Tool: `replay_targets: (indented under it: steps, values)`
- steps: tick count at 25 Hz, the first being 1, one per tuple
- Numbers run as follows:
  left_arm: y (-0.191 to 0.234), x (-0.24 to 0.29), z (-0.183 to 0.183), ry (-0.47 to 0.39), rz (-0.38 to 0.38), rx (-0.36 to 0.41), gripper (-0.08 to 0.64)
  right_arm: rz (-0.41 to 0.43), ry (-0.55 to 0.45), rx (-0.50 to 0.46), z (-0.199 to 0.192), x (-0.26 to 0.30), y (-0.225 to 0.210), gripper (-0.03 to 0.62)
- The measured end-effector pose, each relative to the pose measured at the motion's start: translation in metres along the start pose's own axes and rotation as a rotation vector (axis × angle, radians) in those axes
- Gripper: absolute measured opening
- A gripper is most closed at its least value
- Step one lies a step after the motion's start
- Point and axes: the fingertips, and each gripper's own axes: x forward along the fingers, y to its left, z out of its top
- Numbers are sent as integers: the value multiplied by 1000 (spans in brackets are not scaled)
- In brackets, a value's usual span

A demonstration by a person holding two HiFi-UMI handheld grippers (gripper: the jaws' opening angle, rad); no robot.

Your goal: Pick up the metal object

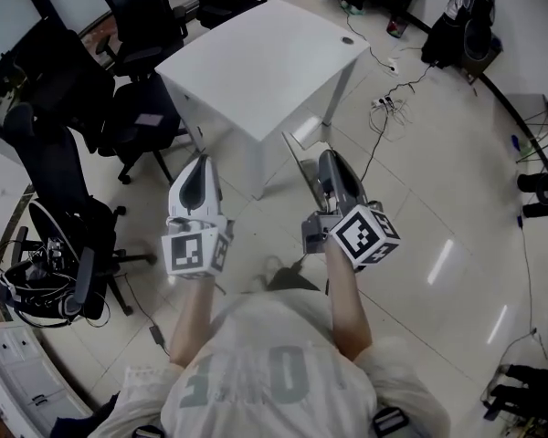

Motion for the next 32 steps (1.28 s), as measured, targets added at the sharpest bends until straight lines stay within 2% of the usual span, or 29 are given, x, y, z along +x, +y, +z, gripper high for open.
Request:
replay_targets:
  steps: [8, 15, 21, 28, 32]
  values:
    - [12, -35, -3, 10, 28, -1, 2, 16, 1, -1, -20, -19, 19, 41]
    - [13, -39, -7, 41, 25, 8, 2, 16, 6, -3, -24, -25, 25, 41]
    - [11, -44, -16, 75, 29, -16, 2, 7, 14, -20, -27, -30, 26, 41]
    - [12, -44, -14, 76, 47, -34, 2, 29, 50, -52, -33, -24, 31, 41]
    - [9, -42, -11, 61, 64, -25, 2, 57, 40, -73, -24, -22, 36, 41]
